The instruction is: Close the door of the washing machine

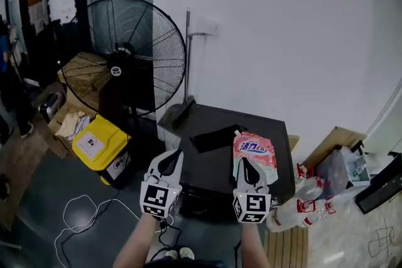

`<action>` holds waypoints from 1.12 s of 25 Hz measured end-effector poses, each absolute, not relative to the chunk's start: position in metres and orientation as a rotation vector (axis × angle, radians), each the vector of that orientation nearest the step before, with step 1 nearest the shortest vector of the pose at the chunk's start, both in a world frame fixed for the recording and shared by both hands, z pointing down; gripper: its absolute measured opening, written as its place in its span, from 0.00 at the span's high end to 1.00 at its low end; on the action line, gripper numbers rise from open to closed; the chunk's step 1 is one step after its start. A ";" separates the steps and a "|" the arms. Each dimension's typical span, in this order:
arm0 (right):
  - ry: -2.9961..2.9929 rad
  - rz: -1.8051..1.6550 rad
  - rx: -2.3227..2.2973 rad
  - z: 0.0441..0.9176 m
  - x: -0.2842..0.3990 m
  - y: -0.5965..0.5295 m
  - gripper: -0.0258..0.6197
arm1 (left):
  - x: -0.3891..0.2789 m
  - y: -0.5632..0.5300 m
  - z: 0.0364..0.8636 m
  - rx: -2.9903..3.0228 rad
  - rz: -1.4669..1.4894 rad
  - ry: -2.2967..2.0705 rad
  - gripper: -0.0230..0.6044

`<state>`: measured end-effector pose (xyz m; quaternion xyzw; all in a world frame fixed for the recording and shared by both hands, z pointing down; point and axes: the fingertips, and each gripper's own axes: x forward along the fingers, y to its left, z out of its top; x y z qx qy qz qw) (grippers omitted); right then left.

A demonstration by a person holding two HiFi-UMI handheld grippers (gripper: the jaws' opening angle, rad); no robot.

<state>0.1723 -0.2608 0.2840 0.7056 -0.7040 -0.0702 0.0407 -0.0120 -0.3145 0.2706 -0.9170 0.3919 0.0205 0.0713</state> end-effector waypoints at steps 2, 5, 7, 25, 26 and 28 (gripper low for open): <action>-2.152 -0.227 2.197 0.275 0.180 -0.256 0.94 | -0.011 -0.315 0.265 -2.754 0.071 1.172 0.95; -2.151 -0.228 2.239 0.269 0.190 -0.248 0.94 | -0.009 -0.314 0.262 -2.758 0.081 1.179 0.95; -2.154 -0.230 2.251 0.269 0.195 -0.242 0.94 | -0.006 -0.312 0.263 -2.762 0.080 1.177 0.95; -2.195 -0.164 2.260 0.282 0.191 -0.239 0.94 | -0.008 -0.310 0.271 -2.768 0.059 1.203 0.95; -2.194 -0.165 2.257 0.281 0.191 -0.239 0.94 | -0.008 -0.310 0.271 -2.769 0.060 1.204 0.95; -2.194 -0.170 2.250 0.282 0.189 -0.238 0.94 | -0.007 -0.310 0.272 -2.771 0.060 1.202 0.95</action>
